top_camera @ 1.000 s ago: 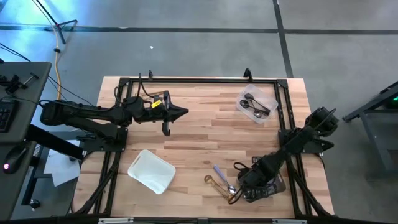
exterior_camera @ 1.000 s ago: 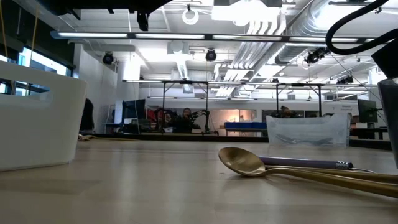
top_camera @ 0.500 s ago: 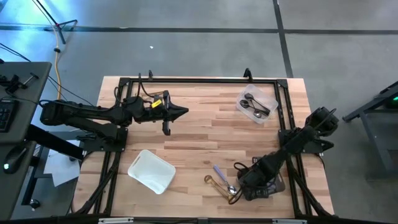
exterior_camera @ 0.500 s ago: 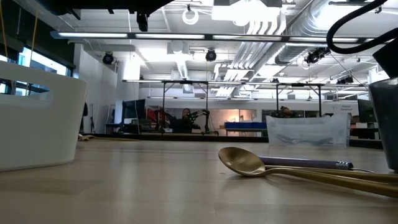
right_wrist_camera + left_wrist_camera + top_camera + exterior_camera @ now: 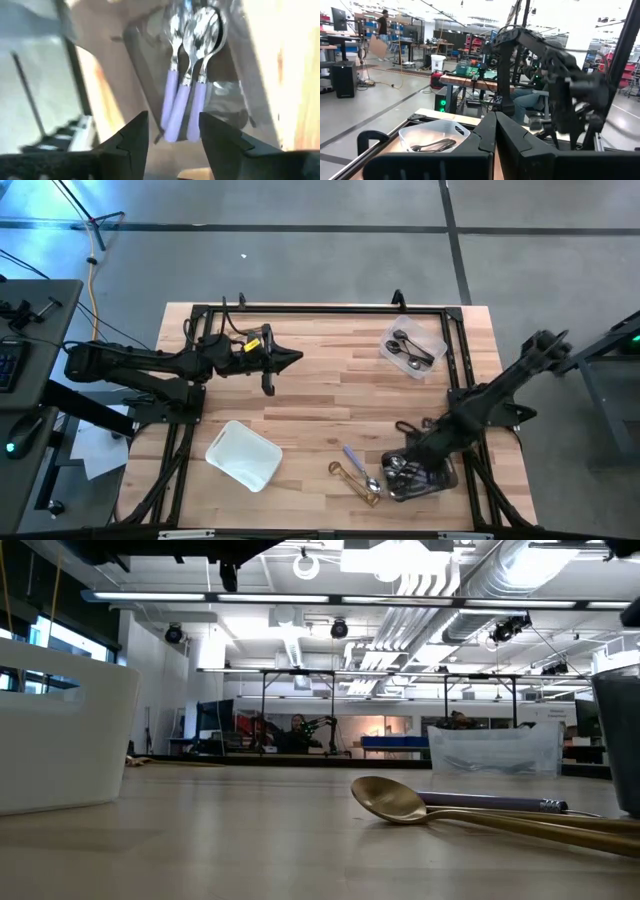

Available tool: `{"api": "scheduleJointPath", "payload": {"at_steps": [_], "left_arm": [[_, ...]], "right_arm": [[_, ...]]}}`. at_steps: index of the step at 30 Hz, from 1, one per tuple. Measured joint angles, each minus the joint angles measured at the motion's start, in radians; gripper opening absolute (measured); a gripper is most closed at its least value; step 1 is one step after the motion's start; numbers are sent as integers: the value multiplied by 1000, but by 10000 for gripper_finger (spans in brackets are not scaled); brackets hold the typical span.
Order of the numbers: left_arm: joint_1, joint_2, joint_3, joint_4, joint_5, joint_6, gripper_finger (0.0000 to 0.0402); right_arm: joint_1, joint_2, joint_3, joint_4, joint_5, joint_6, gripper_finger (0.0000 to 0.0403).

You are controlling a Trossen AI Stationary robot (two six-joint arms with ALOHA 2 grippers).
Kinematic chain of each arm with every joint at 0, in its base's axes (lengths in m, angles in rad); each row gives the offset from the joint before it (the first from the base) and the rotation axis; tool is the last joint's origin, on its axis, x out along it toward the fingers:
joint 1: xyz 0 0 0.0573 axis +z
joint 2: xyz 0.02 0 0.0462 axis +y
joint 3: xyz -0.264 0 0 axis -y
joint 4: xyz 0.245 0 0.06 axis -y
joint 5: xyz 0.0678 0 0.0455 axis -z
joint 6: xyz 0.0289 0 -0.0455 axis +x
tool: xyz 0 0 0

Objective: Sort silverware by color (type)
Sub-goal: Put the violet spoon into the black bin

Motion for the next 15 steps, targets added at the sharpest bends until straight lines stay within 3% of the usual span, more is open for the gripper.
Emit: {"api": "scheduleJointPath", "payload": {"at_steps": [5,10,15], "left_arm": [[12,0,0,0,0,0,0],[13,0,0,0,0,-9,0],[13,0,0,0,1,-27,0]], "right_arm": [[0,-140,0,-7,142,74,154],[-42,-155,-11,18,315,120,154],[-144,-154,-141,389,378,56,154]]}}
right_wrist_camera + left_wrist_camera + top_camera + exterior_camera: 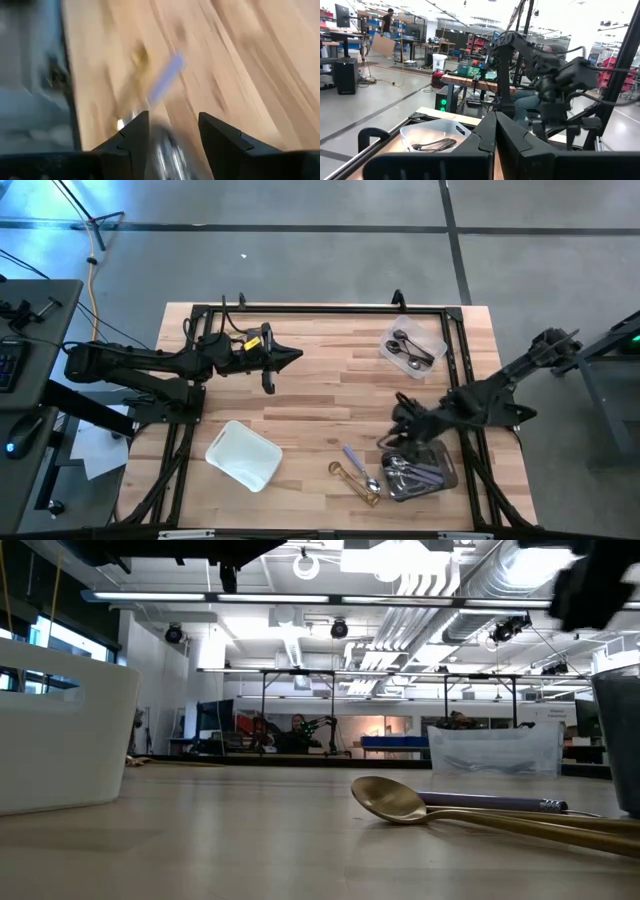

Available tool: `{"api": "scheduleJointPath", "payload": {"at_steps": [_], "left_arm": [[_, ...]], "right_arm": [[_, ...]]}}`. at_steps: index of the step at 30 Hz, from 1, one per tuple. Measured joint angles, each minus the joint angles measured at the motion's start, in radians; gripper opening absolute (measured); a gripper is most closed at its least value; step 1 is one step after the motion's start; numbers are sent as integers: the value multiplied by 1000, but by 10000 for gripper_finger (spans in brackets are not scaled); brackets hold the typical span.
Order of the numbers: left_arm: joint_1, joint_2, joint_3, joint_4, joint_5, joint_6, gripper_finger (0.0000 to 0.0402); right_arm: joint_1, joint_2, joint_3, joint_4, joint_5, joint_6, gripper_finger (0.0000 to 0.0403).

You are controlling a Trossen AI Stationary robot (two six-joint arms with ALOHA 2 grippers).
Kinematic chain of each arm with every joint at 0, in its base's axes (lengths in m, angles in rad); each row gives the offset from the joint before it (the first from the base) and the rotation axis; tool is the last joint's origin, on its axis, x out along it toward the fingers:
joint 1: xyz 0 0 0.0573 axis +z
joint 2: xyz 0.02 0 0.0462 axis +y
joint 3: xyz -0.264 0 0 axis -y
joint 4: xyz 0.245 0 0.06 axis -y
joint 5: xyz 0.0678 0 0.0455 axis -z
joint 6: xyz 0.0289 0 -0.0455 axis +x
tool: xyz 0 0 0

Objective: Sort silverware by color (type)
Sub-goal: Put the violet spoon into the black bin

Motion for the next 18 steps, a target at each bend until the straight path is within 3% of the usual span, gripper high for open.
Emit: {"api": "scheduleJointPath", "payload": {"at_steps": [5,8,12,18], "left_arm": [[0,0,0,0,0,-2,0],[0,0,0,0,0,-3,0],[0,0,0,0,0,-41,0],[-4,-22,0,3,1,-102,0]], "right_arm": [[-168,1,-131,462,51,-146,154],[-276,6,-144,626,51,-265,154],[-401,7,-104,694,35,-422,154],[-523,6,10,694,-75,-603,154]]}}
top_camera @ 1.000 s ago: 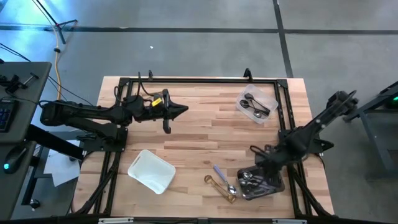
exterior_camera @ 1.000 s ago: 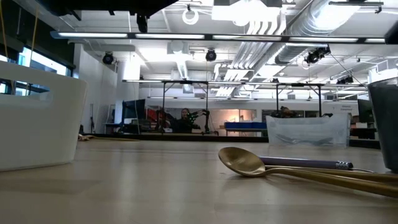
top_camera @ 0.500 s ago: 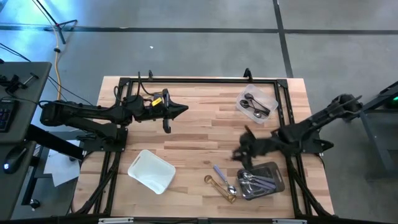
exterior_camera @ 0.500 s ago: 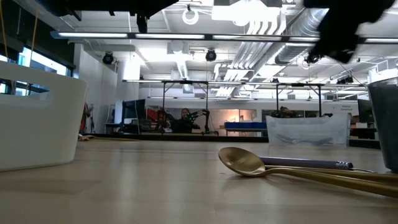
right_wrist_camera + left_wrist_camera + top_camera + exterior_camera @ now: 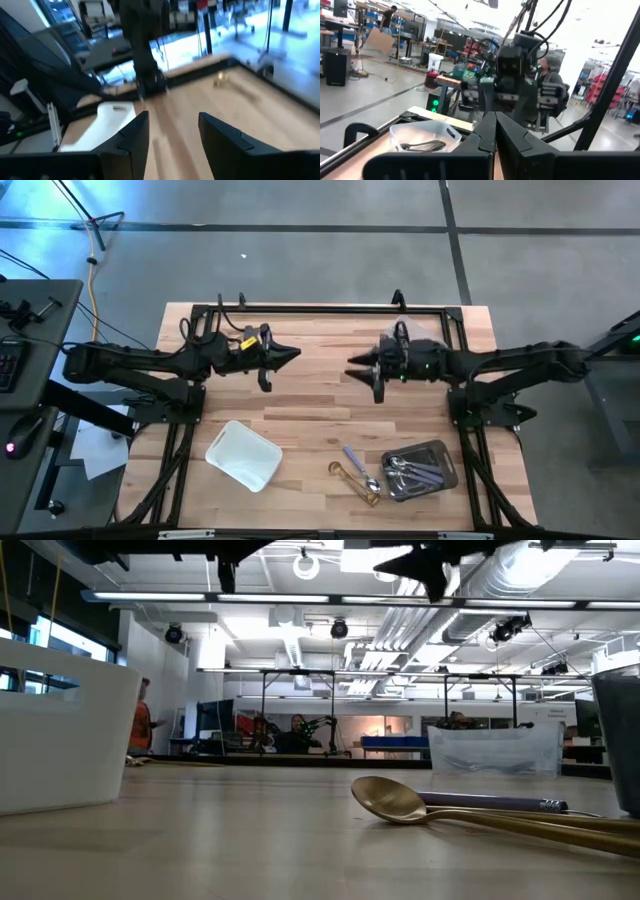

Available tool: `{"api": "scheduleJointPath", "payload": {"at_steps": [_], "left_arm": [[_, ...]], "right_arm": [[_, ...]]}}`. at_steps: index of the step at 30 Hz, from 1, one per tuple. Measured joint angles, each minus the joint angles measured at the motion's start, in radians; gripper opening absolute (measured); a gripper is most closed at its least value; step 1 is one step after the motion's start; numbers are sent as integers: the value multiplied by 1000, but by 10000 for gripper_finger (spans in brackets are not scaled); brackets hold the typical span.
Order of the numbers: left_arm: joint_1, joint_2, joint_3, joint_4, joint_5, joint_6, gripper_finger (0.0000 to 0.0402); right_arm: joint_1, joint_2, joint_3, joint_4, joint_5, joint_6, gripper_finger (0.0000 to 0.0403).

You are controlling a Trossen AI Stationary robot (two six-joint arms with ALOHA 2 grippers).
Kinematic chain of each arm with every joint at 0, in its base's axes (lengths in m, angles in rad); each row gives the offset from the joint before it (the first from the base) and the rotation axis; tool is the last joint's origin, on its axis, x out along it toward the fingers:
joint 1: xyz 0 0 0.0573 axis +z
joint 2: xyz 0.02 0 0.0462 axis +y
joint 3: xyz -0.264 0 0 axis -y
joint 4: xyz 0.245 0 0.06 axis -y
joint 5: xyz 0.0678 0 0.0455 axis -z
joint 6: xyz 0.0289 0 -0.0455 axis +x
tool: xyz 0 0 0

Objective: Sort silverware by color (type)
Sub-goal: Put the violet spoon into the black bin

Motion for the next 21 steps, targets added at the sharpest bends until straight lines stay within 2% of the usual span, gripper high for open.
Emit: {"api": "scheduleJointPath", "payload": {"at_steps": [9,12,16,21], "left_arm": [[-7,-81,0,-2,2,-18,0],[-7,-87,0,-3,20,1,0],[-9,-76,1,-37,94,-16,0],[-20,-75,0,-83,98,-21,0]], "right_arm": [[-59,0,95,71,-65,-150,154],[-75,5,97,82,-82,-143,154],[-80,46,98,115,-128,-110,154],[-75,106,98,166,-156,-100,153]]}}
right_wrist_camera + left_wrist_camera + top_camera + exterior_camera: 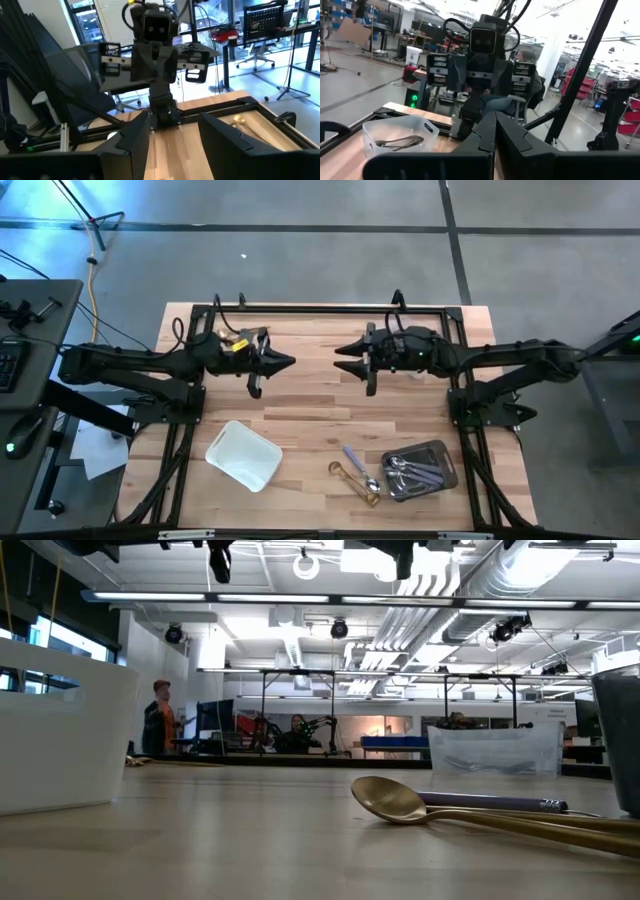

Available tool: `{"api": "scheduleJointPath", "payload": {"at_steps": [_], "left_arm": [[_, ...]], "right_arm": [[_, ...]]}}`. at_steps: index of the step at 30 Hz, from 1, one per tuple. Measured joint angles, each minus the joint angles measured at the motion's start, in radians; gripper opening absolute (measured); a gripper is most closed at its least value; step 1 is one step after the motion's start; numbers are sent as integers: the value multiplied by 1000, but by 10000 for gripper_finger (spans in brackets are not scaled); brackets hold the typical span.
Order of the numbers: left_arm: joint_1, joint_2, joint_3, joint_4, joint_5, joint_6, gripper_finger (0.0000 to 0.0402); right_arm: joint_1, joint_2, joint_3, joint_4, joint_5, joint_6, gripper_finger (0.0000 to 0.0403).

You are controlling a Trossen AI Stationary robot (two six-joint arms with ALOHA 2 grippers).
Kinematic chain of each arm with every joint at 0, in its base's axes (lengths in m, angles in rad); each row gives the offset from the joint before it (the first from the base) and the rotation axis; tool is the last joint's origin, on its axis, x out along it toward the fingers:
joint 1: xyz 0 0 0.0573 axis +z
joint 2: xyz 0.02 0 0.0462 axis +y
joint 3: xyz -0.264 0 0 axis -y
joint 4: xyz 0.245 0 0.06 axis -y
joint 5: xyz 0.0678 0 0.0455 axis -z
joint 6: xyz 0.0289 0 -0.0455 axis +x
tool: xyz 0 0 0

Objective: Sort silverware by color (type)
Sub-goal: Put the violet spoon into the black bin

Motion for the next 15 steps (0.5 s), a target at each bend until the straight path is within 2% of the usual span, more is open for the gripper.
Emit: {"api": "scheduleJointPath", "payload": {"at_steps": [8,12,15], "left_arm": [[-4,0,0,-9,0,32,0],[-4,0,0,-23,0,58,0],[-4,0,0,-23,0,63,0]], "right_arm": [[0,18,0,28,1,3,139],[0,18,0,33,-11,1,113],[0,18,0,30,-17,0,79]]}}
